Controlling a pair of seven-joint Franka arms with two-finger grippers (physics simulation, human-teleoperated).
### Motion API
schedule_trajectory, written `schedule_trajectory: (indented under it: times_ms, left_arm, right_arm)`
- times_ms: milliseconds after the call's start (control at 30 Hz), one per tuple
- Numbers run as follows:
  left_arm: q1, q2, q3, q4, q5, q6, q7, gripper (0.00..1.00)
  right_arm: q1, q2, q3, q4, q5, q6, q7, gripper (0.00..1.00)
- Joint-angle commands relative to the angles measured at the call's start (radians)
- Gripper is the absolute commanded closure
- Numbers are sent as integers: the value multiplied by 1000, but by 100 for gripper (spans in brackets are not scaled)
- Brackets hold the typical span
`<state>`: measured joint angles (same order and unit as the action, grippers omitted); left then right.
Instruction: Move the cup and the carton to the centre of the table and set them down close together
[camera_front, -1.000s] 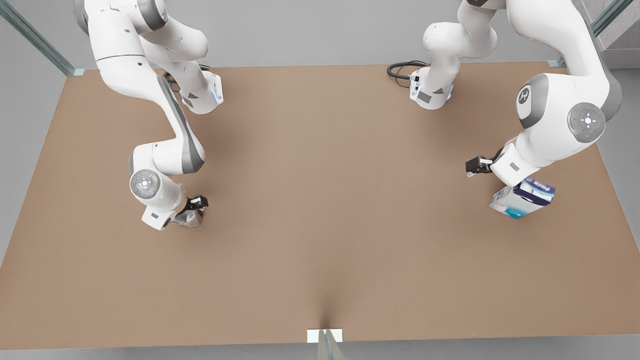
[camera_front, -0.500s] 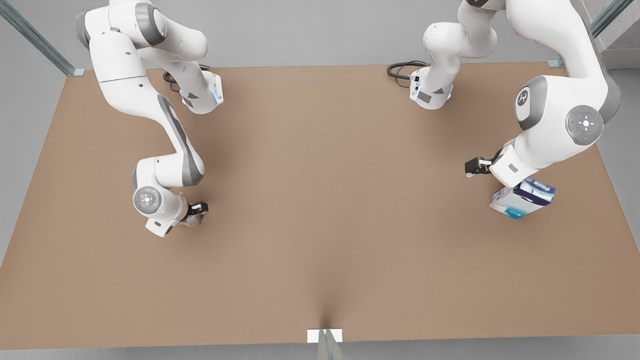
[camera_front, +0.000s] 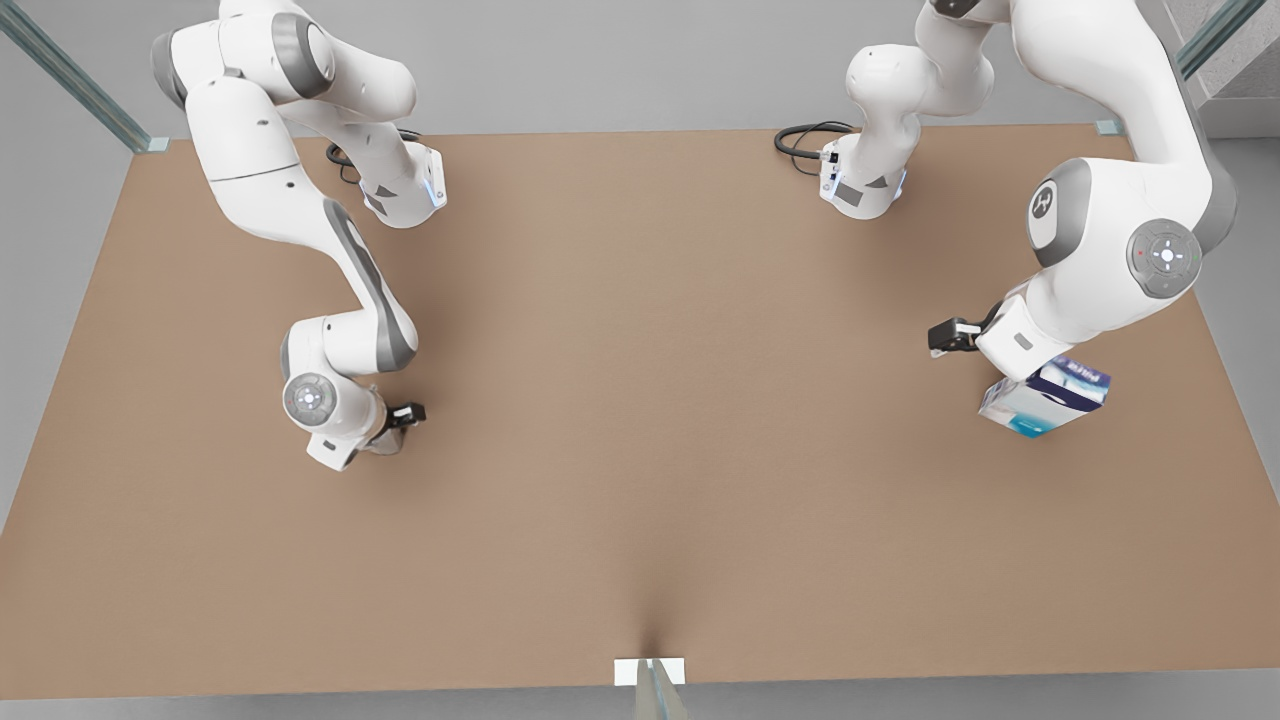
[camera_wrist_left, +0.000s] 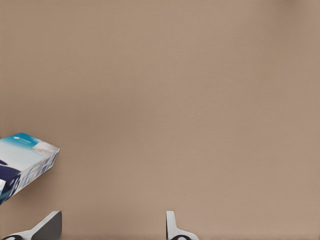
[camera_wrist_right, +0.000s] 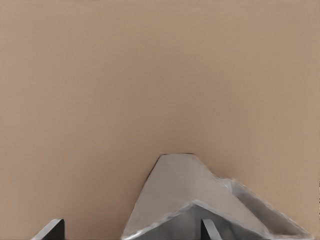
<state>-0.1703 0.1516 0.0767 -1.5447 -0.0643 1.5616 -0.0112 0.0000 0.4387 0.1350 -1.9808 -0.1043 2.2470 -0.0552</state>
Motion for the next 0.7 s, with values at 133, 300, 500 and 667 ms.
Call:
schedule_trajectory:
  times_ms: [133,300,500,667]
  left_arm:
    - [0,0,0,0,0,3,-1,0]
    - [0,0,0,2,1,3,-1,0]
    - [0,0,0,2,0,3,0,0]
    - [0,-3,0,3,0,6,-1,0]
  right_arm:
    - [0,9,-2,-6,-3,20,-2,19]
    - [-2,8,-2,-4,-3,19,6,79]
    - [-2,3,-11,-1,-3,17,8,79]
    - [-2,2,-11,-3,-3,17,8,79]
